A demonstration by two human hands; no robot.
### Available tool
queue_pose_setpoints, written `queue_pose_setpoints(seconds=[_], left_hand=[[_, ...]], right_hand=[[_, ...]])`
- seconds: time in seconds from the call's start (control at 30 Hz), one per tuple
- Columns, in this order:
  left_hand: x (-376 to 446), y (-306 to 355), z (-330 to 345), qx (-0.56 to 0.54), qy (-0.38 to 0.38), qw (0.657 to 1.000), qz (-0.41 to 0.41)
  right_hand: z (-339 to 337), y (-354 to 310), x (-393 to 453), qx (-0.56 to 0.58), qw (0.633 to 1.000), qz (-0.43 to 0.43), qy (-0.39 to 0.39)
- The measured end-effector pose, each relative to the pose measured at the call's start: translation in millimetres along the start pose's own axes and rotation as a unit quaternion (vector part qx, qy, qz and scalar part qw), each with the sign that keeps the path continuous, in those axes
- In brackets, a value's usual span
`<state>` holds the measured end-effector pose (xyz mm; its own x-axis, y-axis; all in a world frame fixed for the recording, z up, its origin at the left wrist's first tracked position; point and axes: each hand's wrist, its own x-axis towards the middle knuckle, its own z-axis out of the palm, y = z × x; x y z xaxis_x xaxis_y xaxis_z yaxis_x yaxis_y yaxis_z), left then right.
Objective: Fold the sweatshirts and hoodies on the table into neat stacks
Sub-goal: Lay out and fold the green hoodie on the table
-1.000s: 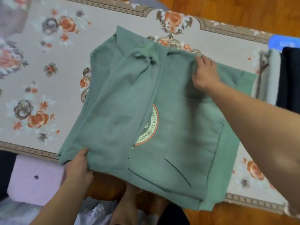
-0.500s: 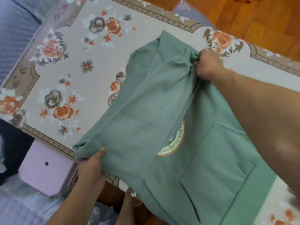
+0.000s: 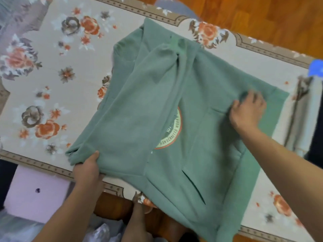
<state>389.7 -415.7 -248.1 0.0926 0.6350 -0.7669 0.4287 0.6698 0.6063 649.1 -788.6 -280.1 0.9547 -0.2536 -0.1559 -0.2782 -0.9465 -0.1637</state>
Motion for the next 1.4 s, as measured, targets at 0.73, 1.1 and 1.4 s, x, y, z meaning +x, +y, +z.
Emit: queue_pose_setpoints(seconds=[0.73, 1.1, 1.4], left_hand=[[-12.4, -29.1, 8.1, 0.043, 0.047, 0.998, 0.004], [-35.8, -38.4, -10.7, 0.078, -0.038, 0.993, -0.075], [-27.3, -29.2, -21.9, 0.128, -0.048, 0.989, -0.06]], right_hand=[[-61.2, 73.9, 133.1, 0.158, 0.963, 0.22, 0.003], [-28.7, 126.5, -191.7, 0.082, 0.967, 0.205, -0.13], [-20.0, 163.3, -291.3, 0.507, 0.631, 0.565, -0.16]])
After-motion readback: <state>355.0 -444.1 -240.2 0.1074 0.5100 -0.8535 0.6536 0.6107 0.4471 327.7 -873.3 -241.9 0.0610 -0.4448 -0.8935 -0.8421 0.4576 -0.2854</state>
